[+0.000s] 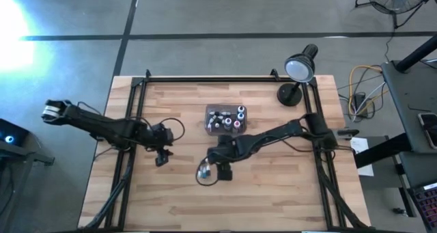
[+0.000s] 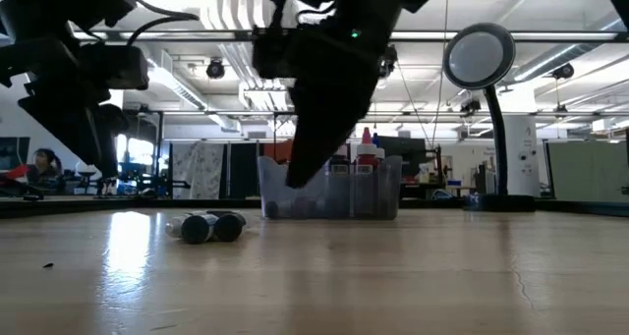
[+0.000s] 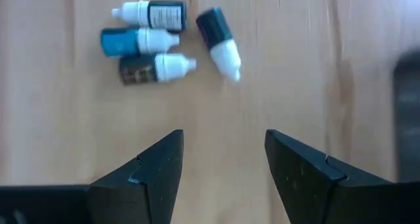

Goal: Pick & Place food coloring
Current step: Put the small violet food coloring bottle into the bin

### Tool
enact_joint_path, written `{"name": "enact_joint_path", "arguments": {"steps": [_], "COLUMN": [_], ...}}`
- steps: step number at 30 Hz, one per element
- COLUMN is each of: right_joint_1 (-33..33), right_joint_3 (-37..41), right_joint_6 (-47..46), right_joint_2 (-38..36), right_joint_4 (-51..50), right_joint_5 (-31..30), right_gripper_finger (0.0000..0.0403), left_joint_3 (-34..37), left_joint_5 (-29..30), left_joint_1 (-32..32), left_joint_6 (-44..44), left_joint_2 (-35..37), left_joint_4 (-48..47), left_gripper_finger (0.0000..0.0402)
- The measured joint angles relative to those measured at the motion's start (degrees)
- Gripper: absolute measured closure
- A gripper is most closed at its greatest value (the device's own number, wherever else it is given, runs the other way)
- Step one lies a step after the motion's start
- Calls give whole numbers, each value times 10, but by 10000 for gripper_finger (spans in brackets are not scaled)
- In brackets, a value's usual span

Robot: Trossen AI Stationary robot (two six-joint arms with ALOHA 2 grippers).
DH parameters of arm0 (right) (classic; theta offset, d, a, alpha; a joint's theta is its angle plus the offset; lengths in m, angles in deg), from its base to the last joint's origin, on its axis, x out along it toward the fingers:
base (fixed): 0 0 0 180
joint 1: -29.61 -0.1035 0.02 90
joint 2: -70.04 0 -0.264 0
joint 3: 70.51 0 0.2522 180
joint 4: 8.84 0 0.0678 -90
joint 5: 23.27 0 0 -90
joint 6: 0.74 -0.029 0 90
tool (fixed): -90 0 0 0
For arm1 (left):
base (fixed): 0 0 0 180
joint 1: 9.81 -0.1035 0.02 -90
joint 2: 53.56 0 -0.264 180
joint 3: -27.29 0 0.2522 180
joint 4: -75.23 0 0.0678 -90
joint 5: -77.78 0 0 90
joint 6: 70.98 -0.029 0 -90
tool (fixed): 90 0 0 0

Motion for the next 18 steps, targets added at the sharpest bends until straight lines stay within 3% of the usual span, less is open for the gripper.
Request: {"name": "enact_joint_path", "arguments": {"steps": [4, 11, 18], "right_joint_1": [-2, 7, 12], "right_joint_3": [-50, -111, -162], "right_joint_6": [72, 132, 138], "right_joint_2": [34, 92, 136], "right_joint_4": [0, -3, -27], "right_joint_5": [-27, -10, 2], "right_gripper_finger": [196, 196, 196], "left_joint_3": [5, 11, 11], "left_joint_5": [18, 48, 59], "left_joint_1": [0, 0, 0], "left_joint_6": [17, 40, 41], "left_joint_2": [22, 24, 23], "left_joint_4": [15, 28, 56], "left_gripper_finger": [211, 211, 211]}}
